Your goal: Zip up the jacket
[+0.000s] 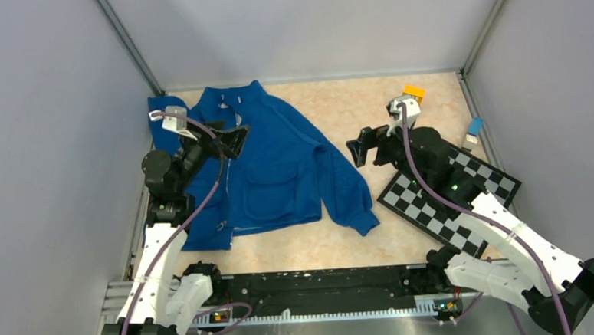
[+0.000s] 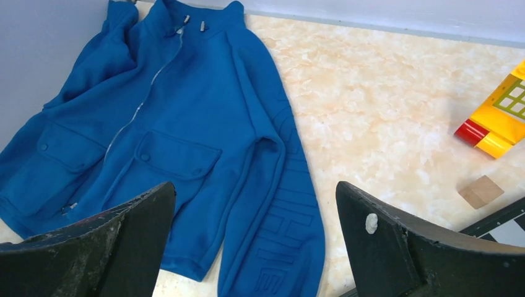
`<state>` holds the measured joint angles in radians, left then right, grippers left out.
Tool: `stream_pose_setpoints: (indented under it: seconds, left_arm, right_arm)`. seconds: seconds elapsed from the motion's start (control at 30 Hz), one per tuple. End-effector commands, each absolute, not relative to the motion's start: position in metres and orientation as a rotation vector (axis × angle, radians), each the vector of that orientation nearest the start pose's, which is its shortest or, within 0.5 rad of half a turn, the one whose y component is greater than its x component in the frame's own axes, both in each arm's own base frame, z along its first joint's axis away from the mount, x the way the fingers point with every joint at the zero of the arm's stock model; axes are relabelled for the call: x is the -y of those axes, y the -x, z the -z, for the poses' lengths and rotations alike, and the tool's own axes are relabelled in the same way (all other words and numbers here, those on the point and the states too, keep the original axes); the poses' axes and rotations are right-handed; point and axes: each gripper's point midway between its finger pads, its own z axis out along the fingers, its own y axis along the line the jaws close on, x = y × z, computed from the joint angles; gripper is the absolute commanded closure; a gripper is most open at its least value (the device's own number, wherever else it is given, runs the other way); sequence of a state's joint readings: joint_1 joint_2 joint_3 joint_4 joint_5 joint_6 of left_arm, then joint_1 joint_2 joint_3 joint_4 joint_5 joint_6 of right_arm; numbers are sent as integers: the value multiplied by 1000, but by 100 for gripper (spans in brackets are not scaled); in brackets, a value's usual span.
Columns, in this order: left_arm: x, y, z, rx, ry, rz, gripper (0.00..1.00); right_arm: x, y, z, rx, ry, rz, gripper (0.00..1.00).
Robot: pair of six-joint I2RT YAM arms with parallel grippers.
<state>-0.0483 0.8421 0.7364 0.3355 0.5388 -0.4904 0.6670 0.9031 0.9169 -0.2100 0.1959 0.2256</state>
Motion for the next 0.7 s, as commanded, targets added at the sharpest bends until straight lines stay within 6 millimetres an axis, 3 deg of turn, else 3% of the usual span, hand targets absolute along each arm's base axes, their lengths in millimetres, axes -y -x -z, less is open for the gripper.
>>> stream_pose_setpoints:
  seconds: [0.0, 0.1, 0.37, 0.5, 0.67]
  left_arm:
    - [116, -307, -348, -1490, -81, 810, 1]
    - [114, -309, -322, -1600, -25, 809, 1]
    - [114, -297, -231, -1950, 42, 812, 1]
    - [115, -291, -187, -2121, 127, 836, 1]
    - [118, -288, -141, -2297, 225, 834, 9]
  right_arm:
    - [-191, -283, -299, -1771, 217, -487, 1]
    - [-199, -283, -289, -1802, 222, -522, 1]
    - [-237, -273, -258, -1892, 202, -766, 1]
    - [-264, -261, -243, -1910, 279, -932, 2]
    - [-309, -246, -204, -2081, 343, -1014, 9]
